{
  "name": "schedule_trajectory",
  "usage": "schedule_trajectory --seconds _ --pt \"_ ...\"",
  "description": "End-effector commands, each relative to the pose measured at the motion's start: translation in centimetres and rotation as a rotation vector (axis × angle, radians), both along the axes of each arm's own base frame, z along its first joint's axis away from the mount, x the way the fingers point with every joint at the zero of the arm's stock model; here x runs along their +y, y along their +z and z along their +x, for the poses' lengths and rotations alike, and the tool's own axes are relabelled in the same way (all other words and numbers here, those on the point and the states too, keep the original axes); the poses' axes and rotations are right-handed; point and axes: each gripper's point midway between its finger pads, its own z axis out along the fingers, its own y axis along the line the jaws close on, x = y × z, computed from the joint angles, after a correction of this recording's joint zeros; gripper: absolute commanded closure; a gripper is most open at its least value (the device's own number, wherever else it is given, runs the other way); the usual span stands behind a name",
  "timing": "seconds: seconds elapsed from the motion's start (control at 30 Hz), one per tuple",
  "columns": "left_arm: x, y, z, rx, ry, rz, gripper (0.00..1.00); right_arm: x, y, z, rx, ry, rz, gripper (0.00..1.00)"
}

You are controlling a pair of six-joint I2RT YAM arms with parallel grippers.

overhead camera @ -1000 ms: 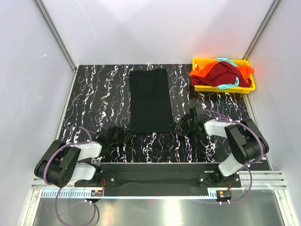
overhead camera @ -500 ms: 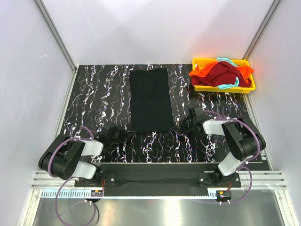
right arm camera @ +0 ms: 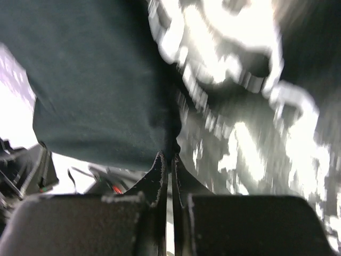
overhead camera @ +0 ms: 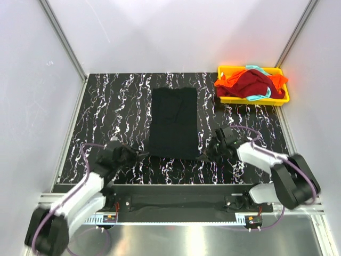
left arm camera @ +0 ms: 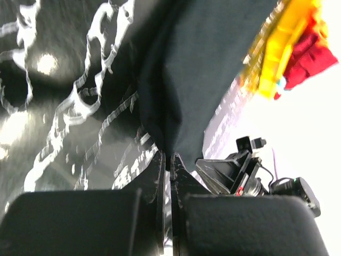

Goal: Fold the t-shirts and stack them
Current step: Fold the tshirt

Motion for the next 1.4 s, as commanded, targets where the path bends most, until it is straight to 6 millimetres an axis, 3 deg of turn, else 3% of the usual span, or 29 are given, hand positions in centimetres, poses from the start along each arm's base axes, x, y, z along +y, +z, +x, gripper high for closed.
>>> schedule_trajectory --seconds 0.0,0.1,0.13,0.2,0.23,0.4,0.57,0.73,0.8,0.83,0.9,1.0,1.03,1.07,1.1,1.13,1.2,1.23,1.27,1.3,1.33,1.37 --pt "1.4 1.0 -2.7 0.01 -0.03 0.065 1.0 -1.2 0.9 -4.3 0.025 0.102 -0.075 1.0" --pt "2.1 1.5 -5.0 0.037 -0.051 0.078 1.0 -1.1 2.5 -6.7 0.021 0.131 -0.07 1.0" --pt "1.9 2.7 -5.5 -0.003 -0.065 0.053 1.0 -0.8 2.6 -7.9 0.032 0.147 -0.073 1.0" --pt "2.3 1.9 -7.5 0.064 -0.078 0.055 1.0 -0.8 3.4 -9.4 0.032 0.156 -0.057 1.0" --pt "2.3 2.6 -8.1 0.035 -0.087 0.034 1.0 -0.6 3.3 -10.6 0.053 0.16 -0.05 1.0" --pt "3.5 2.5 -12.1 0.094 -0.084 0.024 1.0 -0.1 3.7 -14.6 0.074 0.217 -0.043 1.0" --pt "3.9 3.0 -14.0 0.096 -0.089 -0.007 1.0 0.8 4.4 -16.5 0.084 0.233 -0.028 1.0" --pt "4.0 4.9 -14.1 0.066 -0.12 0.024 1.0 1.6 5.8 -17.1 0.069 0.266 -0.014 1.0" --pt "3.8 5.8 -13.4 0.042 -0.14 0.046 1.0 1.7 6.1 -16.7 0.054 0.258 -0.027 1.0" --pt "3.6 6.6 -12.8 0.041 -0.163 0.077 1.0 2.0 7.4 -15.8 0.007 0.258 -0.025 1.0" --pt "3.1 8.8 -10.9 -0.033 -0.182 0.092 1.0 2.0 7.7 -14.9 0.001 0.255 -0.056 1.0" --pt "2.4 11.5 -7.0 -0.09 -0.207 0.171 1.0 1.4 9.1 -11.9 -0.022 0.269 -0.044 1.0" --pt "2.2 11.1 -5.5 -0.064 -0.219 0.213 1.0 0.5 9.8 -9.3 -0.037 0.191 -0.03 1.0" --pt "1.5 13.1 -3.7 -0.125 -0.215 0.208 1.0 0.1 10.1 -8.3 -0.042 0.186 -0.024 1.0" --pt "1.2 13.7 -2.7 -0.136 -0.215 0.214 1.0 -0.1 9.3 -7.4 -0.025 0.229 -0.045 1.0" --pt "1.2 14.4 -1.4 -0.156 -0.205 0.235 1.0 0.5 10.8 -6.2 -0.028 0.244 0.006 1.0" --pt "0.1 16.7 2.0 -0.199 -0.207 0.25 1.0 0.5 10.4 -3.8 -0.007 0.276 -0.001 1.0" --pt "0.2 16.8 3.2 -0.196 -0.203 0.285 1.0 1.4 12.2 -2.6 -0.035 0.303 0.041 1.0" --pt "-0.3 16.3 4.7 -0.167 -0.207 0.299 1.0 1.2 11.7 -1.3 0.0 0.291 0.044 1.0" --pt "-0.8 17.9 6.1 -0.204 -0.216 0.296 1.0 1.6 12.9 -0.3 -0.023 0.308 0.074 1.0" --pt "-0.8 18.1 7.2 -0.203 -0.215 0.291 1.0 1.7 12.6 0.4 -0.005 0.308 0.079 1.0" --pt "-1.2 16.8 8.6 -0.153 -0.228 0.293 1.0 1.5 12.8 1.1 -0.003 0.298 0.085 1.0"
